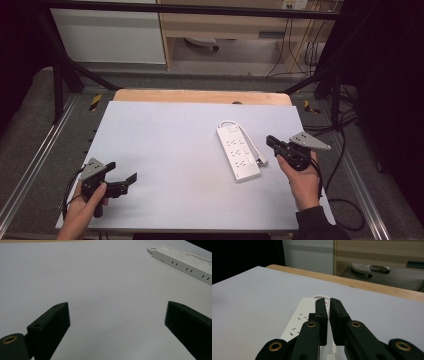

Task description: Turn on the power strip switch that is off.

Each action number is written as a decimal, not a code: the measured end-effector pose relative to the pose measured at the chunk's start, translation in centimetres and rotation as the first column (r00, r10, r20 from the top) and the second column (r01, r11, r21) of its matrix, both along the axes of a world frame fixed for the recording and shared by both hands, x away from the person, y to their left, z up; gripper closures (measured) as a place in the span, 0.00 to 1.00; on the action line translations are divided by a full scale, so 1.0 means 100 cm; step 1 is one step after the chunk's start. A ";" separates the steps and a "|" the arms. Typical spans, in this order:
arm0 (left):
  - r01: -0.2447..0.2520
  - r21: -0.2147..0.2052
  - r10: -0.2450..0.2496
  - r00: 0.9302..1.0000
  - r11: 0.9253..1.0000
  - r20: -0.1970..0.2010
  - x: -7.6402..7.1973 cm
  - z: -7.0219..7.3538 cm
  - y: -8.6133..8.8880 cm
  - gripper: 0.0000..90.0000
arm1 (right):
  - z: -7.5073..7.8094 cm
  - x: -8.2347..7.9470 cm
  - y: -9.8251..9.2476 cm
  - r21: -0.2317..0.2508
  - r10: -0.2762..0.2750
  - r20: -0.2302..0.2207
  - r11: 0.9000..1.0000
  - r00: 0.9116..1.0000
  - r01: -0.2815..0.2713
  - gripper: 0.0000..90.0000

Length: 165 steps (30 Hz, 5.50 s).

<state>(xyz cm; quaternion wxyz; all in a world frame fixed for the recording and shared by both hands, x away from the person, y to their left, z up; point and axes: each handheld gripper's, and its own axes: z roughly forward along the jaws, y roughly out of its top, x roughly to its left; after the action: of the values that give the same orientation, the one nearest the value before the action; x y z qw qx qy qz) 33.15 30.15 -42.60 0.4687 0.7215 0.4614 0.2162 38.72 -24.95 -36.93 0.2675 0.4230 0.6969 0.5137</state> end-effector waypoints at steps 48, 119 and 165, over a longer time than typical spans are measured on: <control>-0.014 0.014 0.014 1.000 1.000 -0.009 0.001 -0.002 0.002 0.07 | -0.030 0.026 0.025 -0.016 0.010 -0.047 1.000 0.999 -0.010 1.00; -0.009 0.010 0.009 1.000 1.000 -0.005 0.000 -0.001 0.002 0.07 | -0.066 0.028 0.034 -0.093 0.032 -0.183 0.994 0.983 -0.049 1.00; -0.008 0.017 0.008 1.000 1.000 -0.002 0.001 -0.001 0.003 0.07 | -0.073 0.024 0.038 -0.121 0.054 -0.220 0.989 0.974 -0.082 1.00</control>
<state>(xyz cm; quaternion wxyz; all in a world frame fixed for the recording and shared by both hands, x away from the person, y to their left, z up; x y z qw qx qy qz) 33.20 30.41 -42.70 0.4612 0.7240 0.4629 0.2211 41.12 -21.13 -44.25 0.1990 0.4342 0.7677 0.4273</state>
